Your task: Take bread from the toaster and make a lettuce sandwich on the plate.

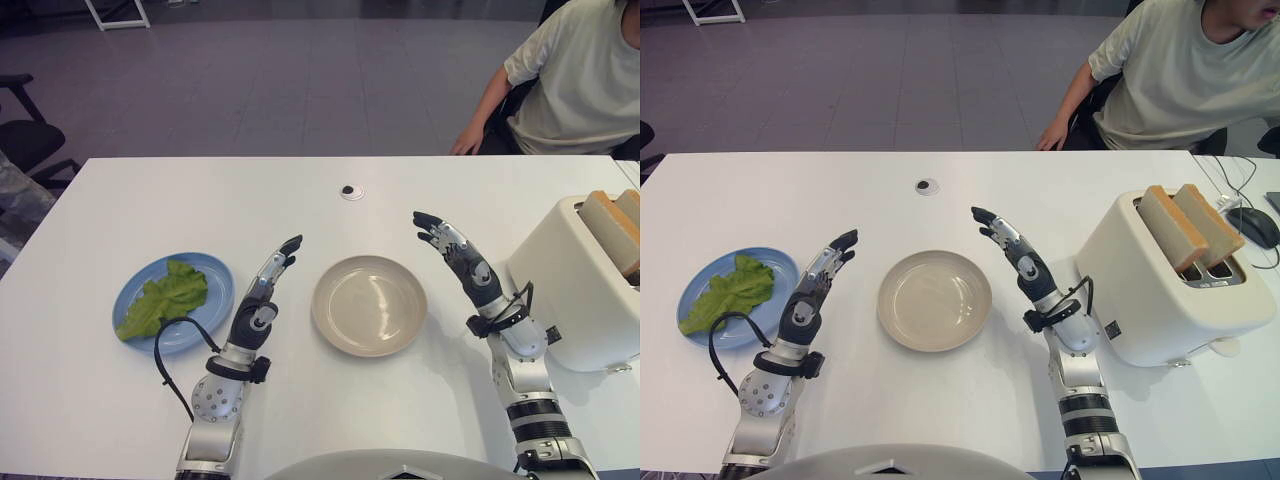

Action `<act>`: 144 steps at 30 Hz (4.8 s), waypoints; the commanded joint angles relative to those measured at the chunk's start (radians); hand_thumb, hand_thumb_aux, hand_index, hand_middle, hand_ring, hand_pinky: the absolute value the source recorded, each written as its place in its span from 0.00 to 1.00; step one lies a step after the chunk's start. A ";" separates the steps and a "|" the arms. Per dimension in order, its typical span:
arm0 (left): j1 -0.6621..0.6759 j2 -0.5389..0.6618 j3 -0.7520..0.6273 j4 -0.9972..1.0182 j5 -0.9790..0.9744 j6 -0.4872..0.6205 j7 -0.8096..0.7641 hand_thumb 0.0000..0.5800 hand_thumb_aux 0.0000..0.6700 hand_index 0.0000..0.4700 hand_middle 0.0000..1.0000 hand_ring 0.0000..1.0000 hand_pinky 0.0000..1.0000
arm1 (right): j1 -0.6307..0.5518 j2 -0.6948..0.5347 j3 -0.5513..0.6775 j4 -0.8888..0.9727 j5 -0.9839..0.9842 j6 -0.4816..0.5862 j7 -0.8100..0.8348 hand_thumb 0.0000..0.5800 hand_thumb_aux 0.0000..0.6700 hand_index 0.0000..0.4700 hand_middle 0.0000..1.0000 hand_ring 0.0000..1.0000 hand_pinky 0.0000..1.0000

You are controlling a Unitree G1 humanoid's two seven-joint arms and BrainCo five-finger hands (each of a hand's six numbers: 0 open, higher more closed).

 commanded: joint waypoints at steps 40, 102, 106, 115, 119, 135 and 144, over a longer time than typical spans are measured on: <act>-0.042 -0.025 -0.018 0.042 0.015 0.016 -0.020 0.00 0.00 0.00 0.00 0.00 0.00 | 0.260 -0.729 -0.628 0.015 -0.366 0.285 -0.136 0.77 0.52 0.52 0.00 0.00 0.00; -0.098 -0.020 0.004 0.146 0.012 -0.034 -0.035 0.00 0.00 0.00 0.00 0.00 0.00 | -0.212 -0.249 0.439 -0.098 -1.125 0.071 -0.645 1.00 1.00 1.00 0.00 0.00 0.00; -0.097 -0.019 0.003 0.141 0.011 -0.032 -0.037 0.00 0.00 0.00 0.00 0.00 0.00 | -0.182 -0.270 0.482 -0.092 -1.167 0.034 -0.654 0.00 0.00 0.00 0.00 0.00 0.00; -0.102 -0.014 0.010 0.139 0.008 -0.028 -0.041 0.00 0.00 0.00 0.00 0.00 0.00 | -0.143 -0.312 0.480 -0.056 -1.105 -0.027 -0.601 0.00 0.00 0.00 0.00 0.00 0.00; -0.083 0.028 0.084 0.044 0.003 0.020 -0.026 0.00 0.00 0.00 0.00 0.00 0.00 | -0.137 -0.300 0.430 -0.054 -0.981 -0.033 -0.579 0.00 0.00 0.00 0.00 0.00 0.00; 0.015 0.667 0.394 0.553 0.760 0.241 0.339 0.40 0.23 0.23 0.00 0.00 0.00 | -0.135 -0.246 0.310 0.034 -0.689 -0.092 -0.482 0.00 0.00 0.00 0.00 0.00 0.00; -0.063 0.708 0.250 0.700 0.729 0.216 0.412 0.86 0.63 0.63 0.00 0.00 0.00 | -0.142 -0.238 0.304 0.052 -0.729 -0.107 -0.491 0.00 0.00 0.00 0.00 0.00 0.00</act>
